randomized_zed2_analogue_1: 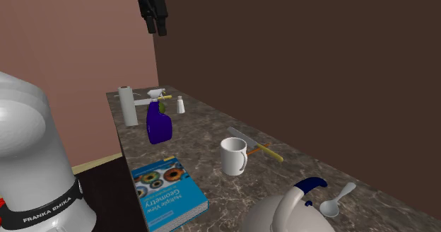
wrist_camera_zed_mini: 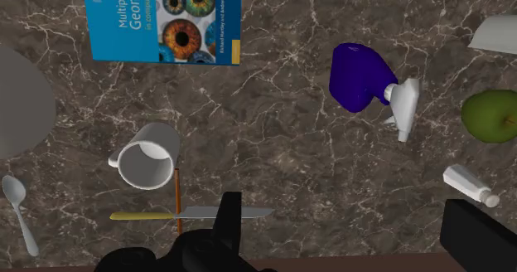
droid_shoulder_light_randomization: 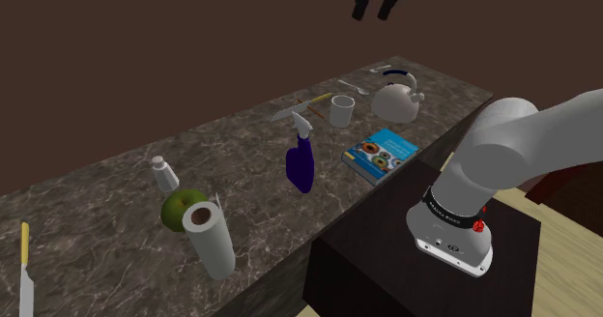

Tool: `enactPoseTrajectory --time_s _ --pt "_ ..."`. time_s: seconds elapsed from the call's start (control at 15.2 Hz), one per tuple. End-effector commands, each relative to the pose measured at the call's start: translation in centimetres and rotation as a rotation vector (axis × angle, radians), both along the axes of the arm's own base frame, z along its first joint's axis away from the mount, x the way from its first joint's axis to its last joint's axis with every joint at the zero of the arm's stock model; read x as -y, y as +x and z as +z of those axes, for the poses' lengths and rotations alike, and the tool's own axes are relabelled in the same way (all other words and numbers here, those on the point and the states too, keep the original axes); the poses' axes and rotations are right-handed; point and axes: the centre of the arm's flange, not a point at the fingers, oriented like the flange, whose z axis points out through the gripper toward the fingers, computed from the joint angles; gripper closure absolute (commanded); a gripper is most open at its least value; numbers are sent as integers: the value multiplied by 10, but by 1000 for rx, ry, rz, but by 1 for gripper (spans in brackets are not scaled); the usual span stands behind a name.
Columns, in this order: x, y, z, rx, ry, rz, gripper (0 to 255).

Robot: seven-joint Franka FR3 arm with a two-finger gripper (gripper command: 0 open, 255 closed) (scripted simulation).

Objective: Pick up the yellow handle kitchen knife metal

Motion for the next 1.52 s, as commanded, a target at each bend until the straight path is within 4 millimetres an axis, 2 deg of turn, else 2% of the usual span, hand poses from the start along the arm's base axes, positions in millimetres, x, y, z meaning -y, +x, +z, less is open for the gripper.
enactPoseTrajectory --time_s 0.0,0.66,1.06,1.45 --pt "0 0 0 0 0 0 0" --pt "68 50 -101 2 -71 388 0" --pt "101 92 -160 3 -114 621 0" --pt "127 140 -217 4 -156 853 0"
